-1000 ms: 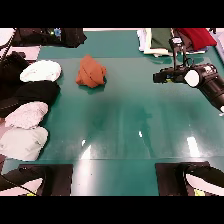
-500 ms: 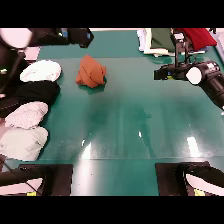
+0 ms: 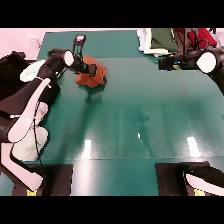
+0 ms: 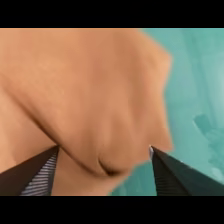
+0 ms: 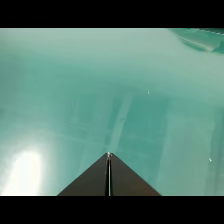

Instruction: Fold the shirts.

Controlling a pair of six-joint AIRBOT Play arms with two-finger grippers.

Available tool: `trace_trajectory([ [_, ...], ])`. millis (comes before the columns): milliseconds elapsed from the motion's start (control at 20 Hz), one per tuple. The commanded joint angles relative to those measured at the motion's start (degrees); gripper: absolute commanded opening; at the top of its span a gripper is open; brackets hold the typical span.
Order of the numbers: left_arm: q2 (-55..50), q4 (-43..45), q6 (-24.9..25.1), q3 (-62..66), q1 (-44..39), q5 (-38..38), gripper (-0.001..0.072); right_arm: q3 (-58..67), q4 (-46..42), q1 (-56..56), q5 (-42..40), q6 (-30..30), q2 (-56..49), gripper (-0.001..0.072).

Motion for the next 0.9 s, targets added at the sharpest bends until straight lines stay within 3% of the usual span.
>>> trace_trajectory([
  [0,-3.3,0.3,-0.4,0.4,0.2,2.7,0.0658,0.9,0.0,0.0,2.5,0.0,0.1,0.0019],
  [50,-3.3,0.4,-0.4,1.1,0.2,2.5,0.0605,0.9,0.0,0.0,2.8,0.0,0.1,0.0019],
  [150,-3.3,0.6,1.2,4.4,0.2,-0.7,0.0018,0.9,0.0,0.0,2.9,0.0,0.6,0.0019],
  [400,1.7,5.6,1.8,19.9,0.2,-9.5,0.0021,0.9,0.0,0.0,-0.3,-1.8,7.9,0.0018],
  [650,22.2,5.7,2.6,17.9,-1.7,-9.6,0.002,0.9,0.0,0.0,-1.6,-2.8,17.9,0.0019],
  [850,28.5,5.6,4.6,16.3,-10.7,-15.1,0.002,0.9,-0.1,0.0,-1.9,-2.8,23.0,0.0019],
])
